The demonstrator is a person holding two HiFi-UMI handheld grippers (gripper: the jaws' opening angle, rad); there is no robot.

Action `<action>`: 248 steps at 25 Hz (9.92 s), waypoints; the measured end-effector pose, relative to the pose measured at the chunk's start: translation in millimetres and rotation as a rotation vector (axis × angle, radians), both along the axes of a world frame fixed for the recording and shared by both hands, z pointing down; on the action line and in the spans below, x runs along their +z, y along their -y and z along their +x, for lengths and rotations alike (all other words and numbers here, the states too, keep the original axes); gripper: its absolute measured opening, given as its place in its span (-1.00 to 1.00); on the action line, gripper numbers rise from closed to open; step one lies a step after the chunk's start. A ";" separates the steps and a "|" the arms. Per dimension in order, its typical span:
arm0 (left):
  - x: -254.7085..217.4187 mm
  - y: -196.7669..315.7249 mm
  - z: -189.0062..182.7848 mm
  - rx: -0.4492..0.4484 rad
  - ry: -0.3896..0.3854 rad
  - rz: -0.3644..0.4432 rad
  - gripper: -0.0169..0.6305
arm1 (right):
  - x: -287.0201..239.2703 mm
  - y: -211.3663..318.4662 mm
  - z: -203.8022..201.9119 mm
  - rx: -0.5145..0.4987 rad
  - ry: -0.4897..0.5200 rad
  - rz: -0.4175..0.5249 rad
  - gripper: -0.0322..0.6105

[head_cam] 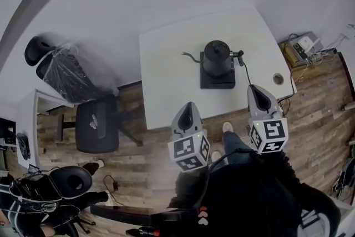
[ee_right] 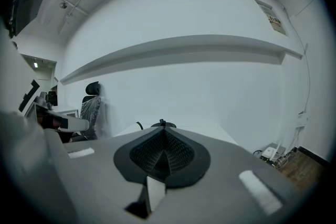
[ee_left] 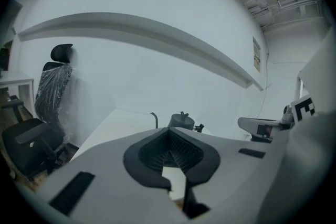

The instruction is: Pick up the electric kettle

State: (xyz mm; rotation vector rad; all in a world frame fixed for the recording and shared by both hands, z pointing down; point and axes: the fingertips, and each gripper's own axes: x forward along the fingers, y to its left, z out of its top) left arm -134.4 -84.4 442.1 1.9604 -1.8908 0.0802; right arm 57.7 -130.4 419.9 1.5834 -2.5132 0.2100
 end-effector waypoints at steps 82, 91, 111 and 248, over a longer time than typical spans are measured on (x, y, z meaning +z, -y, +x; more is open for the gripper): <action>110.4 208.4 -33.5 0.063 -0.231 -0.291 -0.64 | 114.1 178.8 9.9 -0.186 -0.206 -0.304 -0.51; 113.5 219.4 -37.6 0.073 -0.205 -0.294 -0.48 | 131.0 178.2 0.1 -0.220 -0.230 -0.333 -0.44; 104.3 244.3 -23.3 0.156 -0.266 -0.211 -0.42 | 155.4 184.0 -5.4 -0.248 -0.271 -0.388 -0.43; -74.5 260.9 -12.8 0.233 -0.093 0.113 -0.90 | -27.4 225.8 -14.9 -0.171 -0.312 -0.009 -0.58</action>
